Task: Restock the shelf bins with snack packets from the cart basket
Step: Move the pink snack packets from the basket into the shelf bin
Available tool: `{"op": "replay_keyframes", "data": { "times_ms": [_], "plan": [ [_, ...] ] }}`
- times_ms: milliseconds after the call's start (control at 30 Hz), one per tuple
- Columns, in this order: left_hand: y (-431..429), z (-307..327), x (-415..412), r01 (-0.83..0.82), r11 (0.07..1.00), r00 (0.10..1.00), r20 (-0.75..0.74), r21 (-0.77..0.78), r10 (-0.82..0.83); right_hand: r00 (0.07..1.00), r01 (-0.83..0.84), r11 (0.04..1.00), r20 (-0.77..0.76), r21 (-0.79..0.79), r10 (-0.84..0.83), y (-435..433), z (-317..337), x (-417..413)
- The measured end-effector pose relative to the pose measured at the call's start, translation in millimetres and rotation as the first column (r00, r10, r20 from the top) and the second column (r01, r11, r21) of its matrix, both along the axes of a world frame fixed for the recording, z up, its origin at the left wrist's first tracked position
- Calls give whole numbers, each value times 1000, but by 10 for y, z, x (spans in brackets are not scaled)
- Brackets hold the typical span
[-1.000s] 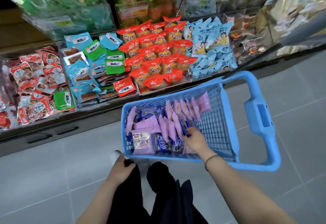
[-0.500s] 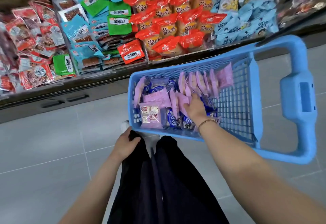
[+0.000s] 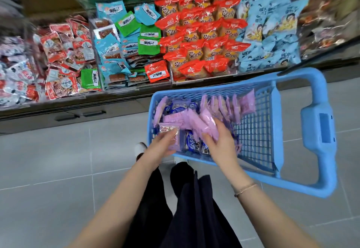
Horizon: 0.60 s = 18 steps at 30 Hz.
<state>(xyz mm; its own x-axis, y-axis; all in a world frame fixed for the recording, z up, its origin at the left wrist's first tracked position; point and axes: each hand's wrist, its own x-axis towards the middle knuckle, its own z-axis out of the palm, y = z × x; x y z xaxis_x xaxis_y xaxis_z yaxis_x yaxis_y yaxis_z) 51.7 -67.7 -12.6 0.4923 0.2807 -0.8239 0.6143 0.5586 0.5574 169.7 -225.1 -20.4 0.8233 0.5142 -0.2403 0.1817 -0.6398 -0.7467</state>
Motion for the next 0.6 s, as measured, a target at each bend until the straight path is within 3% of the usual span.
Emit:
{"op": "replay_keyframes", "data": {
  "times_ms": [67,167,300,433,500,600],
  "plan": [
    [-77,112,146,-79,977,989,109,-197,102,985,-174,985,17,22,173,101,169,-179],
    [-95,186,235,-145,948,953,216,-284,211,934,-356,931,25,84,356,161,294,-365],
    [-43,188,162,-200,903,902,288,-381,321,933,-337,921,-61,195,354,177,388,-285],
    [-71,169,131,-243,893,844,372,-378,387,949,-293,940,-66,172,308,290,438,-184],
    [-84,130,94,-300,878,819,371,-373,438,954,-189,972,-207,138,215,312,413,-143],
    [-98,94,13,-275,876,857,312,-395,410,766,-30,988,-632,149,119,287,378,-120]
  ]
}}
